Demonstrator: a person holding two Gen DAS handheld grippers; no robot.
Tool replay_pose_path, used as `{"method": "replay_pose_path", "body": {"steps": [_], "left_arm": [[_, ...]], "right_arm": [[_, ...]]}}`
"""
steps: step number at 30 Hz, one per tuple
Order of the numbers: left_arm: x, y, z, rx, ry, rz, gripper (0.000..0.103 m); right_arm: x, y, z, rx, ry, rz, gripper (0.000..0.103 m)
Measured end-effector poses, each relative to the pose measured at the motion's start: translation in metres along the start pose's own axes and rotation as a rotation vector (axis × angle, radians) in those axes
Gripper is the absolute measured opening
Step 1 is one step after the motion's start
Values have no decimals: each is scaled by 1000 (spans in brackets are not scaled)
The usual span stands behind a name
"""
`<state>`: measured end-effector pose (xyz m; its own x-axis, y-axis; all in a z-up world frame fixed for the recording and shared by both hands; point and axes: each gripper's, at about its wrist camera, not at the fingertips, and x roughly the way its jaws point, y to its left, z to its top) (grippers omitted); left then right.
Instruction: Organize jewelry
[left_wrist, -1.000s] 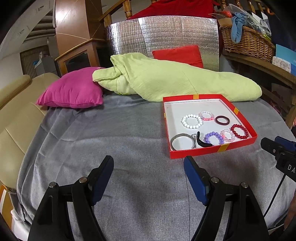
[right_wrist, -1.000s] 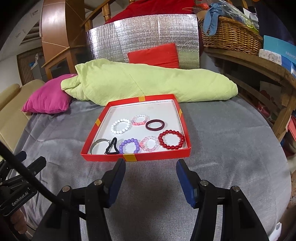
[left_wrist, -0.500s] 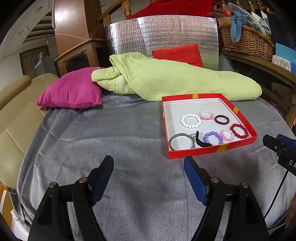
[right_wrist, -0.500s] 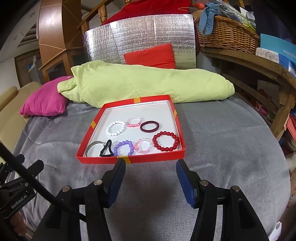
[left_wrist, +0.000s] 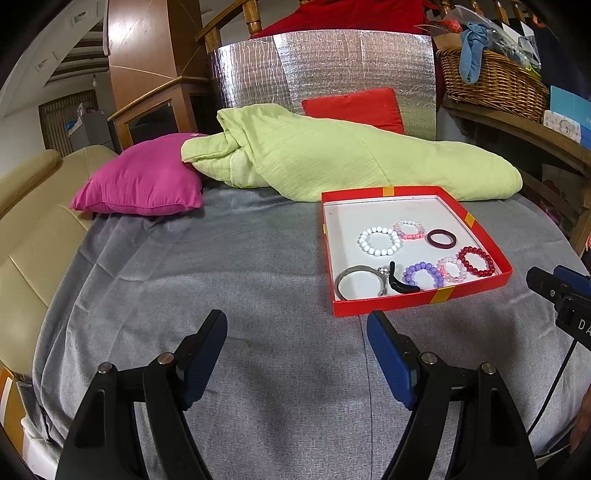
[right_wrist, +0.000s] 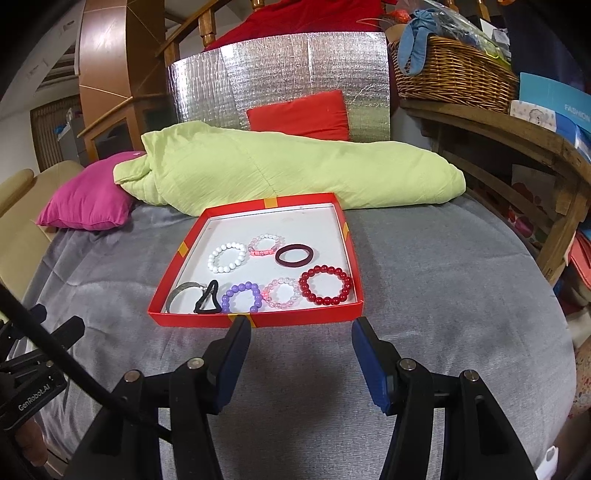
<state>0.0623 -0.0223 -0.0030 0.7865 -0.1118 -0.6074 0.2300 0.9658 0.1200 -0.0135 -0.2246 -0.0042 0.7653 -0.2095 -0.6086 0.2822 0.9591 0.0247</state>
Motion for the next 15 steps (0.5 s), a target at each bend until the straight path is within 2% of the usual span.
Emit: {"method": "replay_pose_path", "body": {"steps": [15], "left_arm": [[1,0,0,-6,4,4,79]], "right_arm": [[0,-2,0,-1,-3,-3,61]]}}
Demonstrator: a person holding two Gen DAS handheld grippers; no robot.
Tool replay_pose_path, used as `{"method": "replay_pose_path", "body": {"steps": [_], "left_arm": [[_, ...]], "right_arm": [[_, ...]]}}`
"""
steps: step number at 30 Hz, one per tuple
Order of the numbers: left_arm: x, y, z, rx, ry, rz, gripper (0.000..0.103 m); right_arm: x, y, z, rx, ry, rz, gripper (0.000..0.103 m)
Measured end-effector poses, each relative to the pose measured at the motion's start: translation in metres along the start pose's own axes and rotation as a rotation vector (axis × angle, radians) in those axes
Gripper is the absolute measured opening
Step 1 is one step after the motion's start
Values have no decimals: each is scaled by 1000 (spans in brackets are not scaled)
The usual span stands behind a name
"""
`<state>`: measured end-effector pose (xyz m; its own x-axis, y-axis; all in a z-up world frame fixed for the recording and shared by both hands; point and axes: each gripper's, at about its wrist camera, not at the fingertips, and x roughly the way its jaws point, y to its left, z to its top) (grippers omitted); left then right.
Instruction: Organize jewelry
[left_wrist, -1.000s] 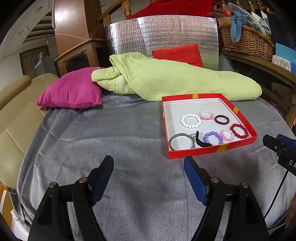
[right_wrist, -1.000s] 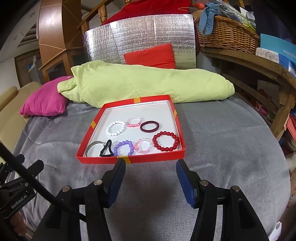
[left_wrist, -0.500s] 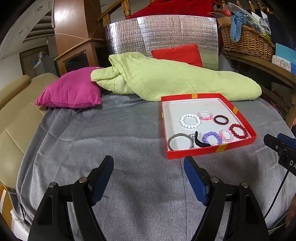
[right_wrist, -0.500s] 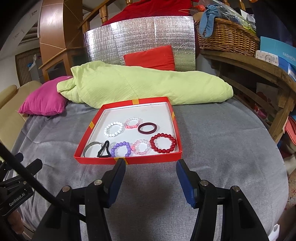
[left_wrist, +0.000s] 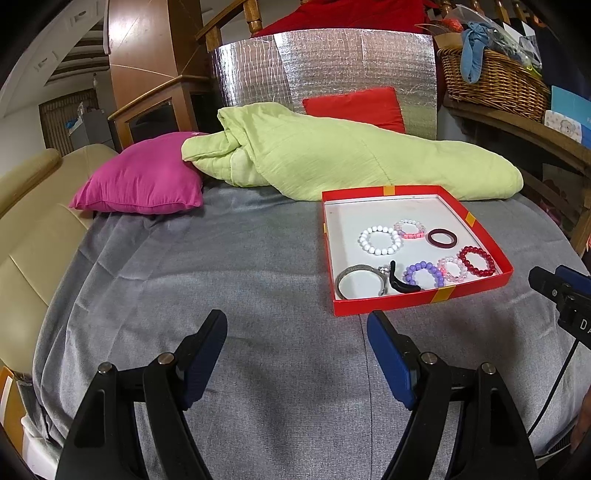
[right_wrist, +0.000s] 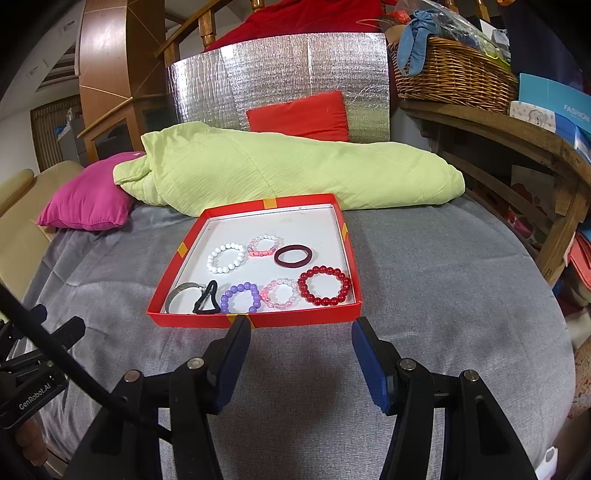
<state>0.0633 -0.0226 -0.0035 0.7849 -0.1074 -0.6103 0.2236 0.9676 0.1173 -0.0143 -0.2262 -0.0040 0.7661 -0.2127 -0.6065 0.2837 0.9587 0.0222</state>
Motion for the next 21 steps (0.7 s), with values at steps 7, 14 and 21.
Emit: {"method": "replay_pose_path", "body": {"steps": [7,14,21], "left_arm": [[0,0,0,-3,2,0,79],[0,-1,0,-2,5,-1,79],[1,-3,0,-2,6,-1,79]], "right_arm": [[-2,-2,1,3,-4,-5,61],[-1,-4,0,0,-1,-7,61],[-1,-6,1,4,2,-10,61]]}}
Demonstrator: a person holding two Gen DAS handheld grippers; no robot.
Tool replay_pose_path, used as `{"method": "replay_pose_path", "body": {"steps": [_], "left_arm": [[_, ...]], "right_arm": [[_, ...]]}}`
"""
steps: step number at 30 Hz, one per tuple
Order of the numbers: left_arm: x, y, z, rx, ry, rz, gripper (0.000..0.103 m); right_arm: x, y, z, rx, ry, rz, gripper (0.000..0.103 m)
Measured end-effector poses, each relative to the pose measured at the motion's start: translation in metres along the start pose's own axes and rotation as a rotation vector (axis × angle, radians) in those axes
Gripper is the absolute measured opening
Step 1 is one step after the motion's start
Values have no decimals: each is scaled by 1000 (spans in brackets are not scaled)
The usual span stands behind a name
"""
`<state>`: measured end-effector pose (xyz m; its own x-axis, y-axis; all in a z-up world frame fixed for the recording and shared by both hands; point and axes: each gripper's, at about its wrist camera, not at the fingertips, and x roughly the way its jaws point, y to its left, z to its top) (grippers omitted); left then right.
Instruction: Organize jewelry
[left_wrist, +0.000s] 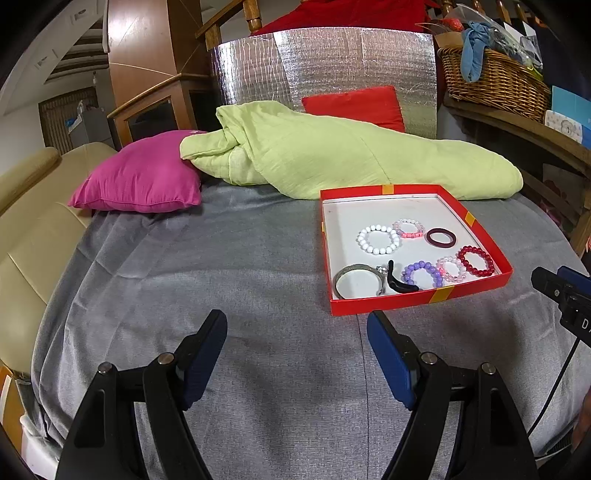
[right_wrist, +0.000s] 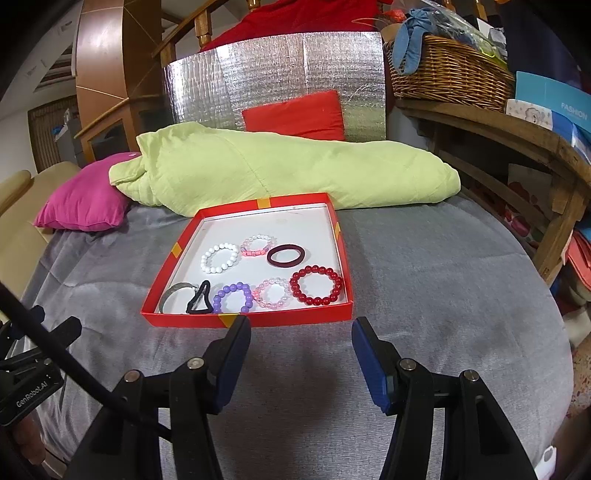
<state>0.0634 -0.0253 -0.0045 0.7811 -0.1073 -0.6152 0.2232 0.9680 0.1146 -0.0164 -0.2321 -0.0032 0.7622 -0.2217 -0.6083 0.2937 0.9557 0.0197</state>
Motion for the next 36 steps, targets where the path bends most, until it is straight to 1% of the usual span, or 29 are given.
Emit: {"method": "replay_pose_path", "body": {"steps": [36], "left_arm": [[5,1,3,-22,15,0,79]], "right_arm": [[5,-1,-1,-1,5,-6,61]]}}
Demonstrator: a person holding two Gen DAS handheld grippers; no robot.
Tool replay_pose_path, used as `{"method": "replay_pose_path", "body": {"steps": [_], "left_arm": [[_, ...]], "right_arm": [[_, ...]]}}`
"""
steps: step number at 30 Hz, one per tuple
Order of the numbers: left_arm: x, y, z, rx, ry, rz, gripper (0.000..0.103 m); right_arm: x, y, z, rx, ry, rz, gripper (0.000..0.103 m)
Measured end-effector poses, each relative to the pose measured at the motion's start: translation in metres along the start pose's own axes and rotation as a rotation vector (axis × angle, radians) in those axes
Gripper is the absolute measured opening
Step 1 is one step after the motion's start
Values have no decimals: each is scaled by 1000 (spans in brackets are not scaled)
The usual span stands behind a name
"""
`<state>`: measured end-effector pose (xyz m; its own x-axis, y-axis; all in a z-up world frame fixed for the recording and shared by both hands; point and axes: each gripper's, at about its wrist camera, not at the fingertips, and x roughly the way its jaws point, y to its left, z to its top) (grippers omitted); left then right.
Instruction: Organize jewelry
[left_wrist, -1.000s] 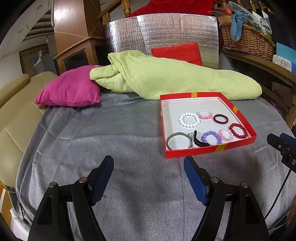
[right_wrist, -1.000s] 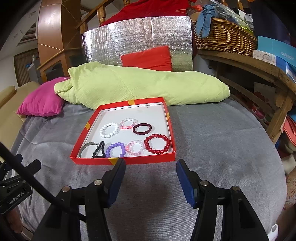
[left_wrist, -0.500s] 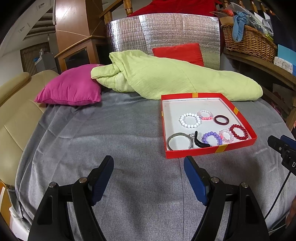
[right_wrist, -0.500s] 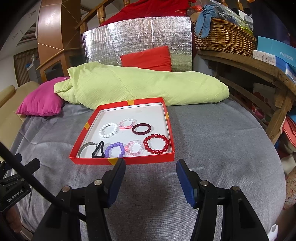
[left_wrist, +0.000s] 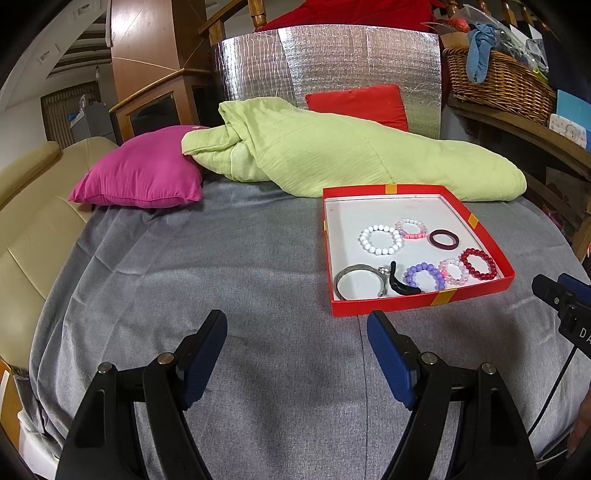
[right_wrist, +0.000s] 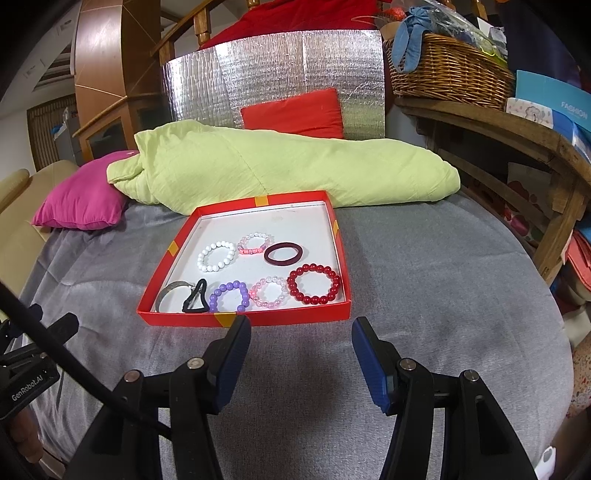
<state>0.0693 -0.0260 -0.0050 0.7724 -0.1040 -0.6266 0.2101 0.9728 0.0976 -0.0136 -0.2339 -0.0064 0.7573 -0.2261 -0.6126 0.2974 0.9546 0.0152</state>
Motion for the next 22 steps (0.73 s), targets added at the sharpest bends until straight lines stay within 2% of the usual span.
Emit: {"method": "replay_pose_path", "body": {"steps": [17,20,22], "left_arm": [[6,4,2,-19,-8,-18,79],[28,21,2,-78,52,-3,79],[50,37,1,-126,112,26,79]], "right_arm": [[10,8,0,-14,15,11,61],[13,-8,6,24,4,12,61],[21,-32,14,61,-8,-55,61]]}}
